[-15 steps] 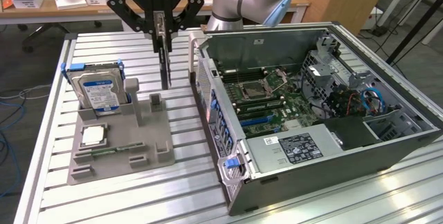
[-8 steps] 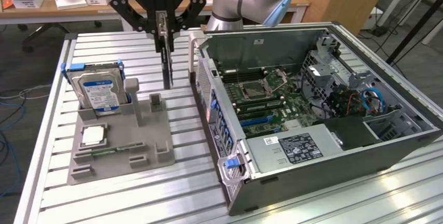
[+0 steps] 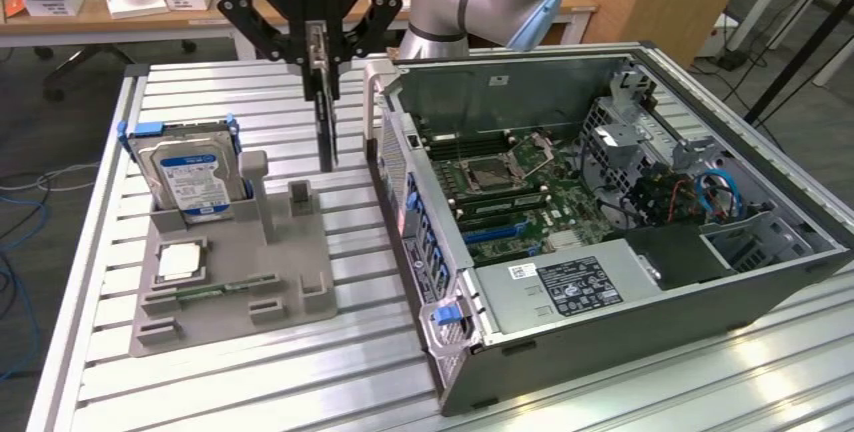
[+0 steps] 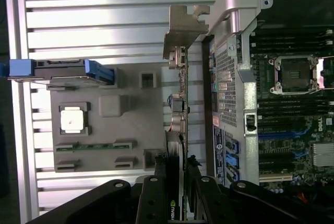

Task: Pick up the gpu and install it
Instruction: 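Pick up the gpu and move the gpu toward the slot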

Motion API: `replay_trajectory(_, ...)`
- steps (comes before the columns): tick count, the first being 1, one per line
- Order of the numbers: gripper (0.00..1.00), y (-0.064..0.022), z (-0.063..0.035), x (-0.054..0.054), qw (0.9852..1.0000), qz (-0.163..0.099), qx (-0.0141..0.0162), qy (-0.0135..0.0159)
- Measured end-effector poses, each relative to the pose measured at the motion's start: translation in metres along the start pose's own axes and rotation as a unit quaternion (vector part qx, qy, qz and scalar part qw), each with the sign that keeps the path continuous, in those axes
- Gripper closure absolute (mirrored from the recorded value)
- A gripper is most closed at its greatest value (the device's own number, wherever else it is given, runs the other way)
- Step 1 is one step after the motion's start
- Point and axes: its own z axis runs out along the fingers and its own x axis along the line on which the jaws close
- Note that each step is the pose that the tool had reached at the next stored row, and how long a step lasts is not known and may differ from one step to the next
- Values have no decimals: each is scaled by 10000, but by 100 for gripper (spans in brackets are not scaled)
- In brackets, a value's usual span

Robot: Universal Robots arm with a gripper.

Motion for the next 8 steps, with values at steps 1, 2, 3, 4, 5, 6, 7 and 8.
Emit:
replay_trajectory(1, 74, 1, 0, -4, 10000, 0, 0, 0)
replay_trajectory(2, 74, 1, 0, -9, 10000, 0, 0, 0)
replay_trajectory(3, 74, 1, 0, -14, 10000, 0, 0, 0)
replay_trajectory(4, 74, 2, 1, -19, 10000, 0, 0, 0)
replay_trajectory(5, 74, 2, 0, -25, 10000, 0, 0, 0)
replay_trajectory(6, 74, 2, 0, -30, 10000, 0, 0, 0)
replay_trajectory(7, 74, 3, 1, -36, 10000, 0, 0, 0)
replay_trajectory(8, 74, 3, 1, -42, 10000, 0, 0, 0)
